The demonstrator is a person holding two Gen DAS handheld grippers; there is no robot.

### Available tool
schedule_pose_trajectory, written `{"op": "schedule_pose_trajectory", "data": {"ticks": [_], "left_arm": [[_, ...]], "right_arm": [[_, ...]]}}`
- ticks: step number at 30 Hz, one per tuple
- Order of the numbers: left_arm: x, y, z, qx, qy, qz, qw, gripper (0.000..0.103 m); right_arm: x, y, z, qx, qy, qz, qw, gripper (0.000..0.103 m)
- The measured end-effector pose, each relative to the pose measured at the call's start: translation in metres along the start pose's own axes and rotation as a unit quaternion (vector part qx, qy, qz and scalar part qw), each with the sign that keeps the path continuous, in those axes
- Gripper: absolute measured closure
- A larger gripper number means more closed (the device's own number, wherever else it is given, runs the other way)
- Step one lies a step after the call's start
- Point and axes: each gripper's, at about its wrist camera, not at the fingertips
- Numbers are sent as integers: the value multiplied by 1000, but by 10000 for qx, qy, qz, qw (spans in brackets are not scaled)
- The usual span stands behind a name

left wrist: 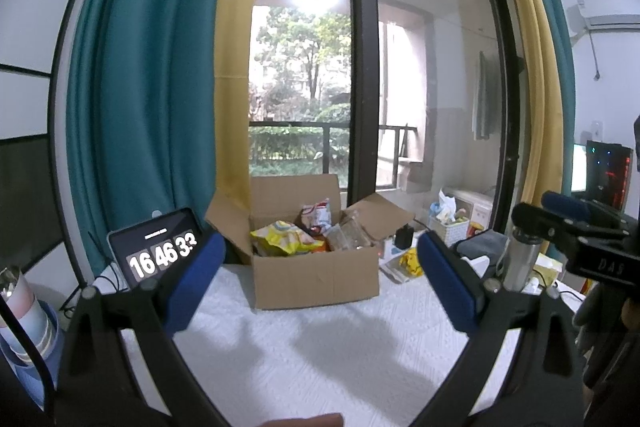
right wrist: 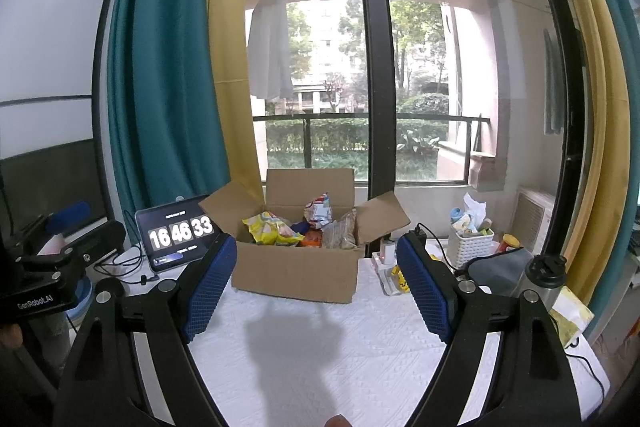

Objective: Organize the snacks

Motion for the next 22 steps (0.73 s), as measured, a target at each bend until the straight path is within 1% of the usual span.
{"op": "schedule_pose_trajectory", "data": {"ticks": [16, 22], "left_arm": [[-2, 3, -2, -26, -53, 28, 10000, 5], [-10, 5, 1, -80, 4, 97, 9999, 5]], "right_arm": [[-2, -5, 0, -1, -22, 50, 10000, 18], [-2, -3, 0, -1, -14, 53, 10000, 18]]}}
Point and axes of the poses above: each gripper's, at about its wrist camera, not at the fingertips, and x roughly against the way its jaws point, y to its left, z to its underside, and after that the axes turned 1 degree about -y, right-handed
